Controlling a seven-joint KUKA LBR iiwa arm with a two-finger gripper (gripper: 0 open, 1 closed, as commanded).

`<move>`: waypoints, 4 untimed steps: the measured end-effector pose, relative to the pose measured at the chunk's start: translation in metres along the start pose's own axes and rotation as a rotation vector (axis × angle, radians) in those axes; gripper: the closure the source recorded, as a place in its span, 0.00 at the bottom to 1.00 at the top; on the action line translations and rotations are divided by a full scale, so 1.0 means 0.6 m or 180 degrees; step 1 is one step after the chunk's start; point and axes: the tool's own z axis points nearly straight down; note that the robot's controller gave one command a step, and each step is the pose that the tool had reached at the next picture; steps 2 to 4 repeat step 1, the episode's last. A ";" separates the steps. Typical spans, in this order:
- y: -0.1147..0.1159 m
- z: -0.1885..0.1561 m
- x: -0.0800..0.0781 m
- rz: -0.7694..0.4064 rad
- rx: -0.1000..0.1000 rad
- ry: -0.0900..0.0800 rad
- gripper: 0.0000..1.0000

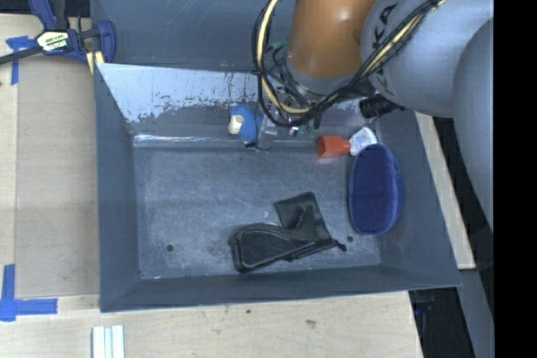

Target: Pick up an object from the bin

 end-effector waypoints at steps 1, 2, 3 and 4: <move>-0.001 -0.036 -0.003 0.0005 -0.0002 -0.0004 1.00; -0.001 -0.036 -0.003 0.0005 -0.0002 -0.0004 1.00; -0.001 -0.036 -0.003 0.0005 -0.0002 -0.0004 1.00; -0.001 -0.036 -0.003 0.0005 -0.0002 -0.0004 1.00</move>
Offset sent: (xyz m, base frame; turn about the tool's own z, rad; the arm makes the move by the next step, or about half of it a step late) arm 0.0000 -0.0001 0.0196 0.0000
